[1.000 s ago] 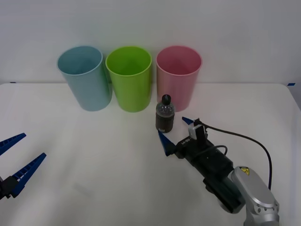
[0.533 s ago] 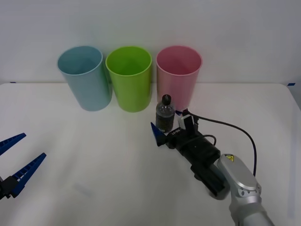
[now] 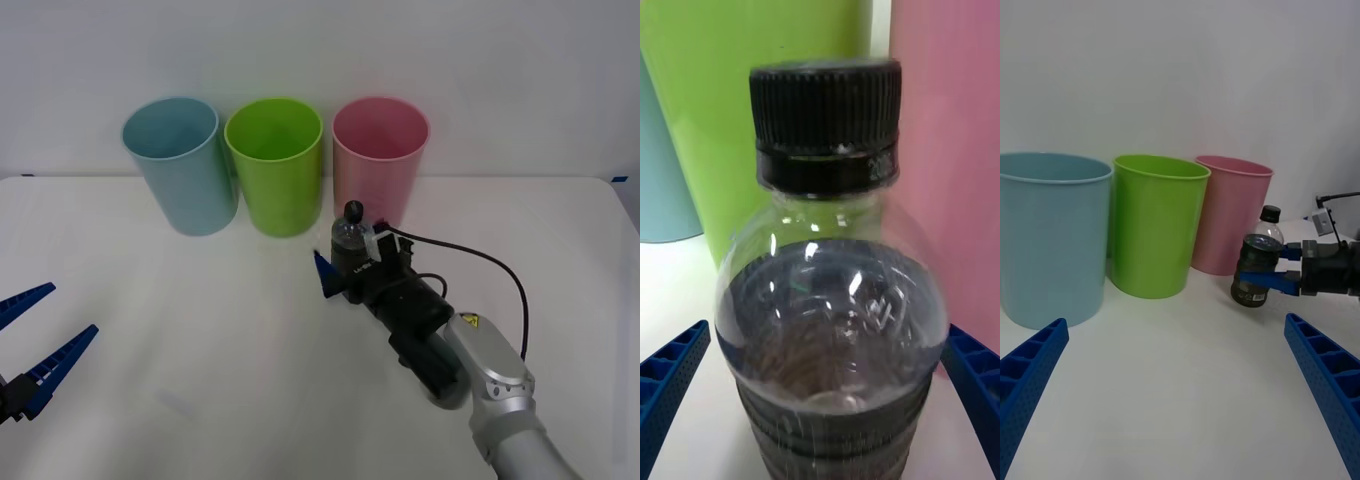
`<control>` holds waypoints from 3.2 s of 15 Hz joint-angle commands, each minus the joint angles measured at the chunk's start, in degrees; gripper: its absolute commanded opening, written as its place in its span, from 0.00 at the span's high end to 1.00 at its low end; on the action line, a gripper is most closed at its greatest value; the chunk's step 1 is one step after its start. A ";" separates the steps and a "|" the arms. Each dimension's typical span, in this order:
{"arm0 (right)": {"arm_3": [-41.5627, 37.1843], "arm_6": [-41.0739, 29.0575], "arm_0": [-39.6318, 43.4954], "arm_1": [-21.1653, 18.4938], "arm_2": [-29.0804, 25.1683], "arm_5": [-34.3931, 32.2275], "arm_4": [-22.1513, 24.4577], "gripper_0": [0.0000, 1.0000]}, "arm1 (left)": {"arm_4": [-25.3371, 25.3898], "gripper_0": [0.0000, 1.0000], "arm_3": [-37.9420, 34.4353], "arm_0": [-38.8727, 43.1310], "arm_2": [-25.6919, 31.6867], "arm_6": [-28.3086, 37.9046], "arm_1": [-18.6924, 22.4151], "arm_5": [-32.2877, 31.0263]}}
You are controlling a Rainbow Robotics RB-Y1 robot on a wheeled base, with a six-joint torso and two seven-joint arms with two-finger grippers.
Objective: Grasp the object on the table and drop it into the matching bin: aluminum can to the light blue bin, PET bottle to the pink bin.
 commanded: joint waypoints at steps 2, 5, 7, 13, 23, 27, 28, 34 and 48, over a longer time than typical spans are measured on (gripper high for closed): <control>1.08 0.18 -0.78 0.63 0.01 0.74 0.23 0.00 | 0.00 0.00 0.00 0.00 0.00 0.00 0.00 0.00; 1.08 0.18 -0.78 0.63 0.01 0.74 0.32 0.00 | 0.00 0.00 0.00 0.00 0.00 0.00 0.00 0.00; 1.08 0.18 -0.78 0.63 0.01 0.82 0.32 0.91 | 0.00 0.00 0.00 0.00 0.00 0.00 0.00 0.00; 1.08 0.18 -0.78 0.63 -0.08 0.12 0.32 1.00 | 0.00 0.00 0.00 0.00 0.00 0.00 0.00 0.00; -17.20 -5.89 9.86 -6.93 5.63 -1.37 -2.14 1.00 | 0.00 0.00 0.00 0.00 0.00 0.00 0.00 0.00; -29.95 -14.94 15.40 -12.65 7.56 -1.46 -1.70 1.00 | 0.00 0.00 0.00 0.00 0.00 0.00 0.00 0.00; -33.11 -17.31 16.27 -14.32 7.74 -1.46 -1.44 1.00 | 0.00 0.00 0.00 0.00 0.00 0.00 0.00 0.00; -45.33 -27.86 17.50 -22.40 5.89 -1.90 0.84 1.00 | 0.00 0.00 0.00 0.00 0.00 0.00 0.00 0.00; -32.06 -42.36 -3.41 -29.26 -1.22 -2.95 -0.74 1.00 | 0.00 0.00 0.00 0.00 0.00 0.00 0.00 0.00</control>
